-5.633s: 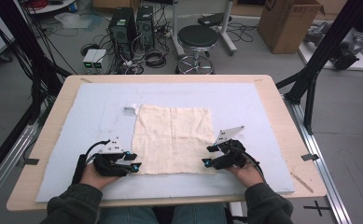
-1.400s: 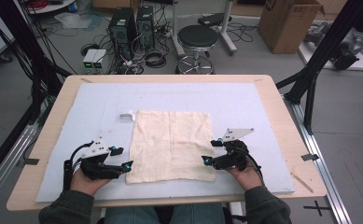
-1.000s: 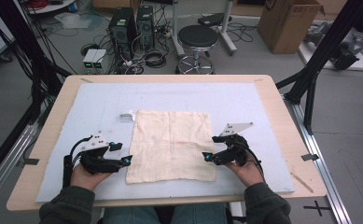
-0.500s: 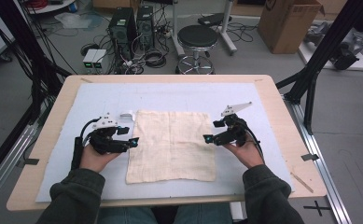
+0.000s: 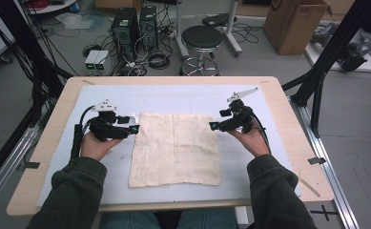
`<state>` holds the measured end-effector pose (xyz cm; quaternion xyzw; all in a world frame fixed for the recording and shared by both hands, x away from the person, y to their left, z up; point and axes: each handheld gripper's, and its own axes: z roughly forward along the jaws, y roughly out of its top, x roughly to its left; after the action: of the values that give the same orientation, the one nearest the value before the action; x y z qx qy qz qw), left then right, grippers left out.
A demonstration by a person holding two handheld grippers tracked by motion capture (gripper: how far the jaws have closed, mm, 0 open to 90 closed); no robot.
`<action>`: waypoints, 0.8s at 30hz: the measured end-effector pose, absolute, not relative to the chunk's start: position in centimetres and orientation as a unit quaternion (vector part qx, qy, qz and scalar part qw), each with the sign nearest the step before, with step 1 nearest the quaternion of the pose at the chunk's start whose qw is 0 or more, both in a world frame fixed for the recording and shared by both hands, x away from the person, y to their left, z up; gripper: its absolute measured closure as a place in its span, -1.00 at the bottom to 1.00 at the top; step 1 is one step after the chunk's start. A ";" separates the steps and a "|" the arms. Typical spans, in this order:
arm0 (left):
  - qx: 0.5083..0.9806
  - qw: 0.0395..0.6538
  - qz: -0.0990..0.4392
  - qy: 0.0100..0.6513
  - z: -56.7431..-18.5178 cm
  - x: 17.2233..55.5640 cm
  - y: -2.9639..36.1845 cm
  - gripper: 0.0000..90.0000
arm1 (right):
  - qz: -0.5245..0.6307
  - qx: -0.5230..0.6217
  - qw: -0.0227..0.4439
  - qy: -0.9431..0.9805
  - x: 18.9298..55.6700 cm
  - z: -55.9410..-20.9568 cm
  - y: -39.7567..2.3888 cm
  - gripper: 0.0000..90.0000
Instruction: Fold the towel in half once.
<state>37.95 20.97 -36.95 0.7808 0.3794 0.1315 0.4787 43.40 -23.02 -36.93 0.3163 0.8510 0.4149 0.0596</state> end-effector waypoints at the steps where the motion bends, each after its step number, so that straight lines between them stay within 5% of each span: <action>1: 0.781 0.478 0.132 0.379 -36.8 38.3 21.0 -0.16 | 0.414 0.320 0.059 0.850 43.7 -36.8 -23.0 -0.60; 16: 0.757 0.475 0.122 0.432 -38.8 42.4 20.5 -0.11 | 0.415 0.357 0.066 0.834 46.7 -38.2 -22.5 -0.47; 24: 0.755 0.457 0.159 0.443 -41.0 44.1 19.7 0.04 | 0.392 0.367 0.075 0.840 48.1 -40.2 -22.1 -0.36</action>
<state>44.13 19.70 -41.01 0.7550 0.4427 0.1588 0.4569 48.12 -22.06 -40.16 0.3669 0.8404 0.3917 0.0752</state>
